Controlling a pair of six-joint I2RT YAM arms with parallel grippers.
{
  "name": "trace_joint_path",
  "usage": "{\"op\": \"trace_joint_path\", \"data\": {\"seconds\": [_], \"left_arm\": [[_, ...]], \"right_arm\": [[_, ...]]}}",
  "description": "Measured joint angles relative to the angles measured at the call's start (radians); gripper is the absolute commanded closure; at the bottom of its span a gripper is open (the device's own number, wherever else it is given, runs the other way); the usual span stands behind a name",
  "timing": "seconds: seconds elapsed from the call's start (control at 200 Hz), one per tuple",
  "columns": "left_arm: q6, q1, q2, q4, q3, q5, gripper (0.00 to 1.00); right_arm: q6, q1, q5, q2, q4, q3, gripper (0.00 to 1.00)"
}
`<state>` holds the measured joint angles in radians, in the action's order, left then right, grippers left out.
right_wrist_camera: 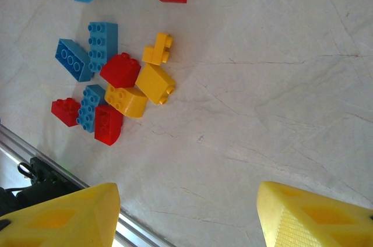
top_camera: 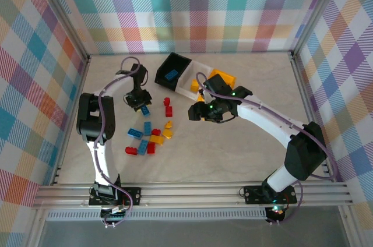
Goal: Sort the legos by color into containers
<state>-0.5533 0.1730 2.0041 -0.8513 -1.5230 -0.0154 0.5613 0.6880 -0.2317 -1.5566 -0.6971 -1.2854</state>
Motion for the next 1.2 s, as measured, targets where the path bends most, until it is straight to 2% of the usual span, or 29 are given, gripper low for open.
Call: {"op": "trace_joint_path", "data": {"seconds": [0.28,0.515,0.735,0.845,1.035,1.11,1.2], "left_arm": [[-0.021,0.000,0.071,0.016,-0.277,-0.116,0.65],[-0.050,0.003,0.314,0.068,-0.658,-0.211,0.65],[-0.087,0.016,0.518,0.075,-0.937,-0.265,0.63],[-0.092,0.027,0.549,0.085,-0.981,-0.273,0.62],[-0.108,0.056,0.576,0.111,-0.993,-0.280,0.61],[-0.111,0.068,0.581,0.123,-0.994,-0.280,0.52],[-0.109,0.081,0.583,0.130,-0.994,-0.279,0.52]], "right_arm": [[0.000,-0.001,0.023,0.000,-0.015,0.002,0.35],[0.003,-0.002,0.016,0.000,-0.034,0.018,0.31],[-0.001,-0.006,-0.108,-0.087,-0.009,0.009,0.30],[-0.001,-0.006,-0.141,-0.144,0.000,-0.006,0.30],[-0.005,-0.006,-0.156,-0.152,-0.002,-0.060,0.30],[-0.008,-0.006,-0.156,-0.152,-0.002,-0.073,0.30],[-0.008,-0.006,-0.156,-0.152,-0.003,-0.074,0.30]]}}
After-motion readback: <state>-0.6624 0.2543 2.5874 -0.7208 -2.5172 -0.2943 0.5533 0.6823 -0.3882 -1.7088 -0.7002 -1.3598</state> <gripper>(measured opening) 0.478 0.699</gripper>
